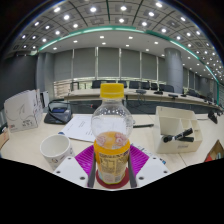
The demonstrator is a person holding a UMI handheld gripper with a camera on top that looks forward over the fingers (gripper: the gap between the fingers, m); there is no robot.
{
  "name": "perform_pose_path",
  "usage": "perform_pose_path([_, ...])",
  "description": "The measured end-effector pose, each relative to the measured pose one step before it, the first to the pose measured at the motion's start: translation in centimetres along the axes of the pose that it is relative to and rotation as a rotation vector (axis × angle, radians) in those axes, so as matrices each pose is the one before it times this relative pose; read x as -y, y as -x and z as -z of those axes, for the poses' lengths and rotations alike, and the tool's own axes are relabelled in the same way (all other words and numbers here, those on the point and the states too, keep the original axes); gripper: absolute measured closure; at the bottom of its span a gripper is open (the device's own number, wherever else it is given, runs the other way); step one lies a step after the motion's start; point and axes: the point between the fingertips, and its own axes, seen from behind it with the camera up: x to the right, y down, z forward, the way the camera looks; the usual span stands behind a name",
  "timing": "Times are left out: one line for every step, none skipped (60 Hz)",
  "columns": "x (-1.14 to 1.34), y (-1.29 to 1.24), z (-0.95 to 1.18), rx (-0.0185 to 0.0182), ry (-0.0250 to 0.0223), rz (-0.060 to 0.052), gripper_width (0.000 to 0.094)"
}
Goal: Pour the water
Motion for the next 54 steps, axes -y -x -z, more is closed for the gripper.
perform_pose_path([-0.018, 0.064, 0.101, -0.00127, -0.00317, -0.001, 0.0443])
perform_pose_path([-0.019, 0.026, 0.003, -0.00178, -0.00137, -0.0018, 0.0431])
perform_pose_path([-0.045, -0.011, 0.03, -0.00164, 0.00258, -0.002, 0.0423])
perform_pose_path([-0.084, 0.029, 0.019, -0.00177, 0.00729, -0.0025, 0.0414])
perform_pose_path([-0.258, -0.059, 0.051, -0.0033, 0.01433, -0.0029, 0.0398])
perform_pose_path([-0.322, -0.048, 0.053, -0.00325, 0.01719, -0.003, 0.0366])
perform_pose_path([-0.377, -0.16, 0.233, -0.00088, 0.01596, -0.0022, 0.0324])
perform_pose_path([-0.414, 0.054, 0.103, -0.00301, 0.02083, -0.0002, 0.0275])
perform_pose_path([-0.239, -0.002, 0.106, -0.00592, 0.01552, -0.0008, 0.0225])
perform_pose_path([-0.222, -0.079, 0.166, -0.00737, 0.01599, -0.0002, 0.0176])
perform_pose_path([-0.159, -0.162, 0.238, -0.01107, 0.01159, -0.0016, 0.0126])
perform_pose_path([-0.092, -0.151, 0.297, -0.01262, 0.00764, -0.0019, 0.0075])
perform_pose_path([-0.041, -0.194, 0.357, -0.01472, 0.00488, -0.0025, 0.0065])
perform_pose_path([-0.03, -0.028, 0.394, -0.0111, 0.00431, -0.0015, 0.0076])
perform_pose_path([0.008, 0.083, 0.452, -0.00663, 0.00452, -0.0016, 0.0081])
perform_pose_path([-0.059, -0.003, 0.394, -0.00379, 0.00949, -0.0003, 0.0082])
perform_pose_path([-0.055, 0.109, 0.626, -0.00558, 0.00586, 0.0018, 0.0081])
perform_pose_path([0.034, 0.204, 0.646, -0.00331, 0.00568, 0.0018, 0.008])
perform_pose_path([0.028, 0.228, 0.663, -0.00218, 0.00626, 0.0022, 0.0078])
perform_pose_path([0.006, 0.238, 0.739, -0.00262, 0.00748, 0.0017, 0.0079])
perform_pose_path([0.033, 0.26, 0.802, -0.00335, 0.00699, 0.0011, 0.0078])
perform_pose_path([0.102, 0.269, 0.863, -0.00315, 0.00544, 0.0015, 0.0077])
perform_pose_path([0.14, 0.313, 0.908, -0.00192, 0.00283, 0.0017, 0.0076])
perform_pose_path([0.216, 0.33, 0.826, -0.00165, 0.00527, 0.002, 0.0077])
perform_pose_path([-0.012, 0.227, 0.874, -0.00378, 0.00533, 0.0016, 0.0079])
perform_pose_path([-0.028, 0.23, 1.001, -0.00629, 0.00908, 0.0016, 0.0079])
perform_pose_path([-0.056, 0.229, 1.055, -0.00844, 0.01055, 0.0009, 0.0079])
perform_pose_path([-0.071, 0.233, 1.088, -0.00896, 0.0116, 0.0003, 0.0081])
perform_pose_path([-0.107, 0.263, 1.108, -0.00874, 0.01289, -0.0009, 0.0081])
perform_pose_path([-0.137, 0.261, 1.135, -0.00873, 0.01384, -0.0015, 0.0078])
perform_pose_path([-0.108, 0.273, 1.138, -0.00813, 0.01211, -0.001, 0.008])
perform_pose_path([-0.072, 0.282, 1.148, -0.00658, 0.00994, -0.0005, 0.008])
perform_pose_path([0.088, 0.442, 1.174, -0.00489, 0.00833, 0.0, 0.008])
perform_pose_path([-0.187, 0.375, 1.057, -0.00435, 0.00598, -0.0009, 0.0079])
perform_pose_path([-0.123, 0.365, 1.134, -0.00287, 0.00647, -0.0021, 0.0077])
perform_pose_path([-0.066, 0.382, 1.096, -0.00242, 0.00417, -0.0027, 0.0073])
perform_pose_path([-0.046, 0.381, 1.098, -0.00135, 0.00245, -0.0023, 0.0074])
perform_pose_path([-0.052, 0.37, 1.019, -0.00099, 0.00129, -0.0021, 0.0075])
perform_pose_path([-0.068, 0.36, 1.005, -0.00204, 0.00079, -0.0025, 0.0075])
perform_pose_path([-0.068, 0.344, 0.958, -0.00241, 0.00111, -0.0017, 0.0076])
perform_pose_path([0.001, 0.565, 1.213, -0.00401, 0.00539, 0.0002, 0.0077])
perform_pose_path([-0.167, 0.185, 0.727, 0.00089, 0.00053, 0.0018, 0.0075])
perform_pose_path([-0.131, 0.357, 0.8, 0.00081, 0.00134, 0.0029, 0.0076])
perform_pose_path([-0.095, 0.37, 0.748, 0.00225, 0.00061, 0.0037, 0.0074])
perform_pose_path([-0.06, 0.349, 0.715, 0.00275, -0.00127, 0.0035, 0.0074])
perform_pose_path([-0.006, 0.297, 0.687, 0.00168, -0.00268, 0.0027, 0.0078])
perform_pose_path([-0.035, 0.289, 0.658, 0.00073, -0.00229, 0.0024, 0.0076])
perform_pose_path([-0.049, 0.266, 0.667, 0.00033, -0.00122, 0.0029, 0.0078])
perform_pose_path([-0.065, 0.273, 0.578, 0.00105, -0.00067, 0.0046, 0.0076])
perform_pose_path([-0.047, 0.29, 0.548, 0.00211, -0.0021, 0.0048, 0.0078])
perform_pose_path([-0.035, 0.276, 0.511, 0.00136, -0.00277, 0.0045, 0.0078])
perform_pose_path([0.199, 0.513, 0.588, -0.00317, -0.00051, 0.0039, 0.0077])
perform_pose_path([-0.108, 0.024, 0.527, -0.00044, -0.00591, 0.0045, 0.0078])
perform_pose_path([-0.056, 0.121, 0.423, -0.00033, -0.00454, 0.006, 0.0077])
